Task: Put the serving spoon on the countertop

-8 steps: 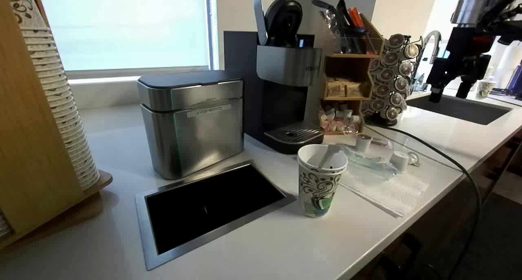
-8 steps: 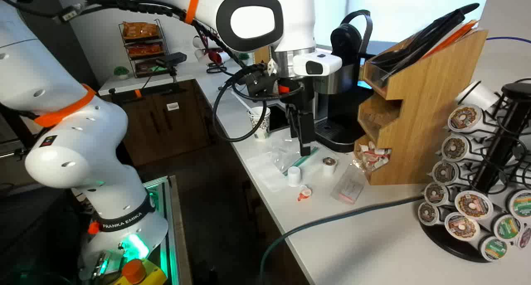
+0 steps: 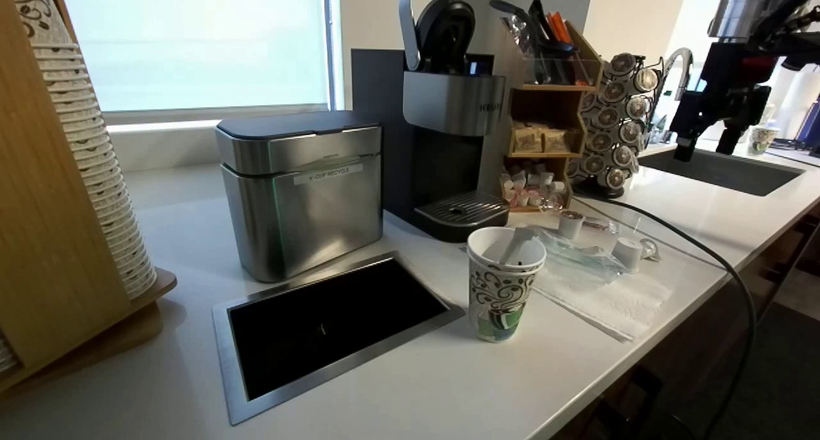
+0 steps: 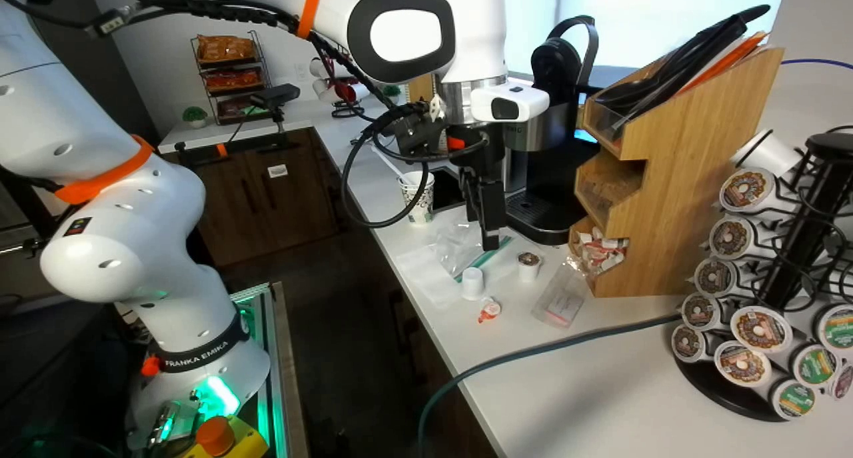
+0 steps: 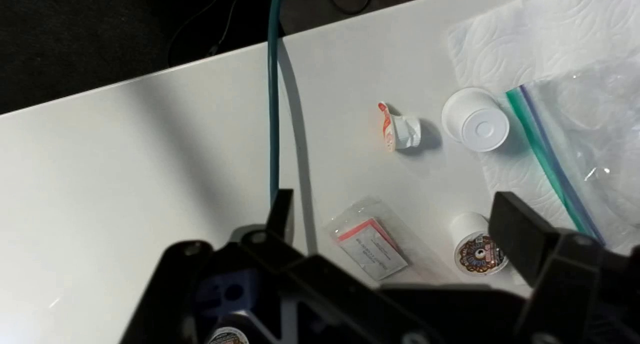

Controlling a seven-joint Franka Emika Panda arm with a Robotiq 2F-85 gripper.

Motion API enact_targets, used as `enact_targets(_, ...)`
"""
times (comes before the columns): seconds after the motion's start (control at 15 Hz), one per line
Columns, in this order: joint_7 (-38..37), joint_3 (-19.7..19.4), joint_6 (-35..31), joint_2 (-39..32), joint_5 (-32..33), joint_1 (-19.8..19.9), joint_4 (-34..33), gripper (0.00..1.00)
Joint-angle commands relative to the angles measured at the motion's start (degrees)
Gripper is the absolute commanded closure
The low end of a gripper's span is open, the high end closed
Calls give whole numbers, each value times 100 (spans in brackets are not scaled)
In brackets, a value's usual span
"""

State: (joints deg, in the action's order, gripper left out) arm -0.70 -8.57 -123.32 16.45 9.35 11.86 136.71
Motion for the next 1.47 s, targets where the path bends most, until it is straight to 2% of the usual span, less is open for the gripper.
enact_targets(0.0,-5,-26,12,0,7,-27,-9,0)
enact_targets(0.6,-5,-26,12,0,7,-27,-9,0)
enact_targets(0.67,-137,-39,-141,-11,-203,-57,-21,0)
enact_targets(0.73,-239,-43,-626,16,-491,-130,-7,0)
enact_targets(0.93,-541,120,-1609,-84,-426,-145,-181,0)
enact_targets(1.2,-1315,545,-2902,-149,102,2,-461,0)
enact_targets(1.4,-2333,965,-3559,-179,863,404,-785,0)
